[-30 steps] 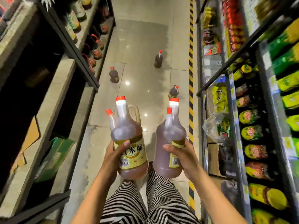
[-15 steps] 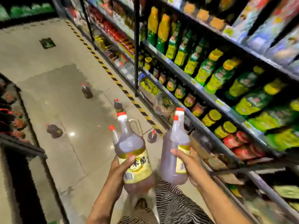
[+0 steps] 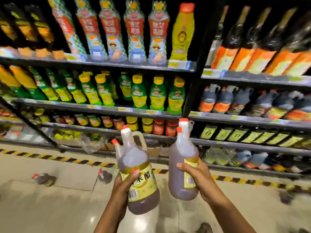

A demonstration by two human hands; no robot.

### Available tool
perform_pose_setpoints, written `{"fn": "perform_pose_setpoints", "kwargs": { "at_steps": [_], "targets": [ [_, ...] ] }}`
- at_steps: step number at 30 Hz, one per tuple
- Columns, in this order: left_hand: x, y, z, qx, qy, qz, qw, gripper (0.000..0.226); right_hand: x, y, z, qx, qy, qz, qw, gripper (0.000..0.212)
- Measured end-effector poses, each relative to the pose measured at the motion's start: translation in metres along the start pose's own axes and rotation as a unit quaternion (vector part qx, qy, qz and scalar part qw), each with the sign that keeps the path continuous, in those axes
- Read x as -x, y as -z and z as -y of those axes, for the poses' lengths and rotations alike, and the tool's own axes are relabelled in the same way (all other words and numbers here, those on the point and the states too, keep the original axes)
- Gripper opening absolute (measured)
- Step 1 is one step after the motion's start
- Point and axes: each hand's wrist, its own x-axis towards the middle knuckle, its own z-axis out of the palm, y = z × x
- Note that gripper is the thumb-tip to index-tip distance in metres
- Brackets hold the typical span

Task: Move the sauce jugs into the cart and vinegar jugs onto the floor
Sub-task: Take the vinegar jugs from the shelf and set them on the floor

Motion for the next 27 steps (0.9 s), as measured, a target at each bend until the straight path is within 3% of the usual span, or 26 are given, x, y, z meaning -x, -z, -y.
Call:
{"fn": "perform_pose_setpoints", "kwargs": {
  "at_steps": [3,7,10,13,17,22,27],
  "targets": [
    [-0.019,-0.077,0.013,-0.032,0.013,0.051,0.998,0.109,-0.001,0.076,0.008,-0.013,0.022,-0.055,0.998,0.033],
    [-0.036,-0.190,0.040,-0.064,0.028,0.112,0.991,0.112,-0.005,0.184,0.020,-0.017,0.031,-0.140,0.990,0.025],
    [-0.043,-0.272,0.061,-0.084,0.049,0.164,0.982,0.117,-0.007,0.259,0.030,-0.023,0.044,-0.202,0.978,0.034],
    [-0.048,-0.345,0.077,-0.092,0.075,0.214,0.970,0.119,-0.005,0.327,0.042,-0.025,0.060,-0.246,0.967,0.030],
    [-0.051,-0.428,0.086,-0.076,0.060,0.242,0.966,0.108,-0.007,0.402,0.052,-0.016,0.063,-0.305,0.950,0.030],
    [-0.073,-0.498,0.076,-0.076,0.057,0.267,0.959,0.114,-0.030,0.459,0.073,-0.051,0.082,-0.344,0.934,0.061],
    [-0.110,-0.571,0.050,-0.063,0.042,0.327,0.942,0.110,-0.076,0.502,0.116,-0.060,0.118,-0.369,0.920,0.060]
  ]
}}
